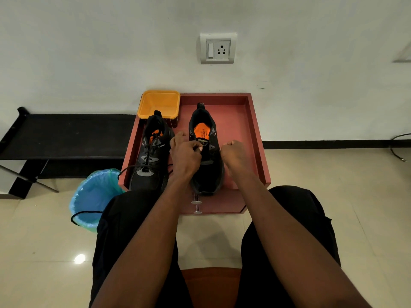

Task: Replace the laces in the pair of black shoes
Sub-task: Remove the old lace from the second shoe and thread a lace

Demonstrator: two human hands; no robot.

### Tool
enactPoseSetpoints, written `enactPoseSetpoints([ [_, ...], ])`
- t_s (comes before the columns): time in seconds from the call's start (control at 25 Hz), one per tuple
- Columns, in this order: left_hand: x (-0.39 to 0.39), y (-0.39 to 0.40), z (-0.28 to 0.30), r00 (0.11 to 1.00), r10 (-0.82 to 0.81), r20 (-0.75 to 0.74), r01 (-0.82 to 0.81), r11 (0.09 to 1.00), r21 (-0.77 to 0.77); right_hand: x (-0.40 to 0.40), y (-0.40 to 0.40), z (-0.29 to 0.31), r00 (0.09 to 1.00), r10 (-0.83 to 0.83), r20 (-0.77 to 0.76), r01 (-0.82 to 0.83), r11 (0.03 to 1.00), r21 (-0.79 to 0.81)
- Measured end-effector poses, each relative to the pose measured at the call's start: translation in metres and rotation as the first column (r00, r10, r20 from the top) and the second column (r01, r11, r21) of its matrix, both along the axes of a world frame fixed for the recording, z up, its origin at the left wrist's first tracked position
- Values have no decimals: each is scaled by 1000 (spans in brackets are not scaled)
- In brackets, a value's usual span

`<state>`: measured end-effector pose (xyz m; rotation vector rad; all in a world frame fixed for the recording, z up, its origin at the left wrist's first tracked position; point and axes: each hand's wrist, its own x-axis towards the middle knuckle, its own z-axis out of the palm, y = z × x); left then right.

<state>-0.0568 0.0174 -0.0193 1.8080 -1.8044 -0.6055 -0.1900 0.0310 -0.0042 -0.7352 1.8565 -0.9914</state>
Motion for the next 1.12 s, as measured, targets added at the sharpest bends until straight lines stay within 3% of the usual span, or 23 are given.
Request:
enactPoseSetpoints([
  [0.24, -11, -2, -8, 993, -11, -115, 25, 992, 123, 3, -4, -23, 995, -10, 101, 1, 995, 96],
  [0.4, -13, -10, -17, 984, -15, -180, 58, 970, 236, 4, -3, -29, 997, 42, 72, -48, 995, 83],
  [0.64, -16, -40, -95, 971, 47, -235, 30, 949, 315, -2, -1, -35, 994, 101, 49, -105, 991, 83],
  [0.84, -23, -16, -49, 963, 90, -255, 1, 942, 337, -3, 2, -39, 991, 137, -3, -137, 989, 55],
  [1.0, -19, -32, -92, 839, 187, -511, -26, 952, 306, -4, 2, -39, 985, 164, -61, -162, 986, 28],
  [1.12, -20, -27, -84, 823, 204, -530, -5, 936, 352, -3, 2, -40, 974, 198, -109, -197, 980, 22],
])
